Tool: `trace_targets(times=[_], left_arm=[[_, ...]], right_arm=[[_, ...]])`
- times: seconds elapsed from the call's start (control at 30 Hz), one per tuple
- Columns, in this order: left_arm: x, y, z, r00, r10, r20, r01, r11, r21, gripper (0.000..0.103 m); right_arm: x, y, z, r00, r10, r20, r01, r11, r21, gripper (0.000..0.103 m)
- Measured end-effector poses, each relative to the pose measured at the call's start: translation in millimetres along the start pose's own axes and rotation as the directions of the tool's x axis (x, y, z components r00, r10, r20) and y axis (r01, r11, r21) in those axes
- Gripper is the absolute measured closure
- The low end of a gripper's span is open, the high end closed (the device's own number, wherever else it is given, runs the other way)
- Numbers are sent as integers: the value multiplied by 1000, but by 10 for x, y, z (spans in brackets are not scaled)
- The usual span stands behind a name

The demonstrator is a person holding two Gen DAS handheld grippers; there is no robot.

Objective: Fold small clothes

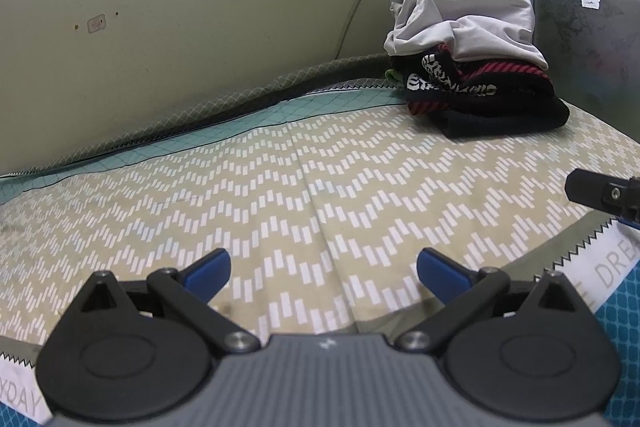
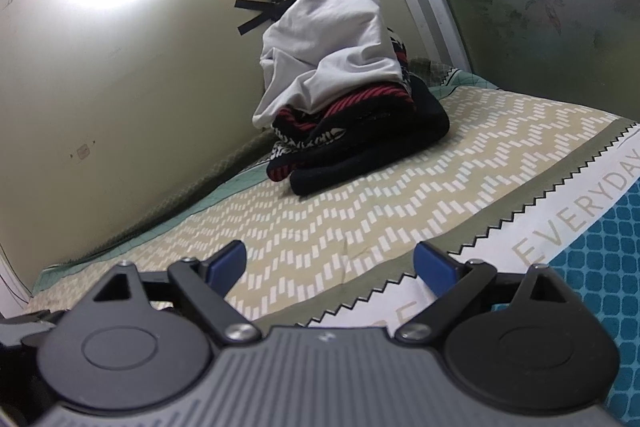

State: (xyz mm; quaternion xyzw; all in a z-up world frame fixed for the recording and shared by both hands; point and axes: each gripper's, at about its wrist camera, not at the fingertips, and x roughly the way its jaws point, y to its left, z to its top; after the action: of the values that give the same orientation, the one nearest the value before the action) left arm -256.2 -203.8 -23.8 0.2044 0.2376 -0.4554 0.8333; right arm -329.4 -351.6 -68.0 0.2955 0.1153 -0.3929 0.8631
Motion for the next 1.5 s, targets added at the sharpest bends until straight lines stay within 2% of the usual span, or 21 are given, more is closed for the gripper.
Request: trace_targets(times=[0.87,1.03,1.17,1.5], left_arm=[[56,-6,5,999,-18,-44,19,1000,13,0],[26,-19,-8,999,-43,-27,44,999,26,0],[-22,-38,-22,999,-45,2,45,998,38,0],[-45,-48,-28,999,-35,13,35,999,42,0]], right_arm=[[40,-26,-3,1000,13,-18,-12,1000,12,13],[32,-26,-3,1000,12,-18,-12,1000,13,13],[35,-28,1,1000,12,-18,-12,1000,14,13],[38,-30,5,1000,15,-18,-15,1000,13,13]])
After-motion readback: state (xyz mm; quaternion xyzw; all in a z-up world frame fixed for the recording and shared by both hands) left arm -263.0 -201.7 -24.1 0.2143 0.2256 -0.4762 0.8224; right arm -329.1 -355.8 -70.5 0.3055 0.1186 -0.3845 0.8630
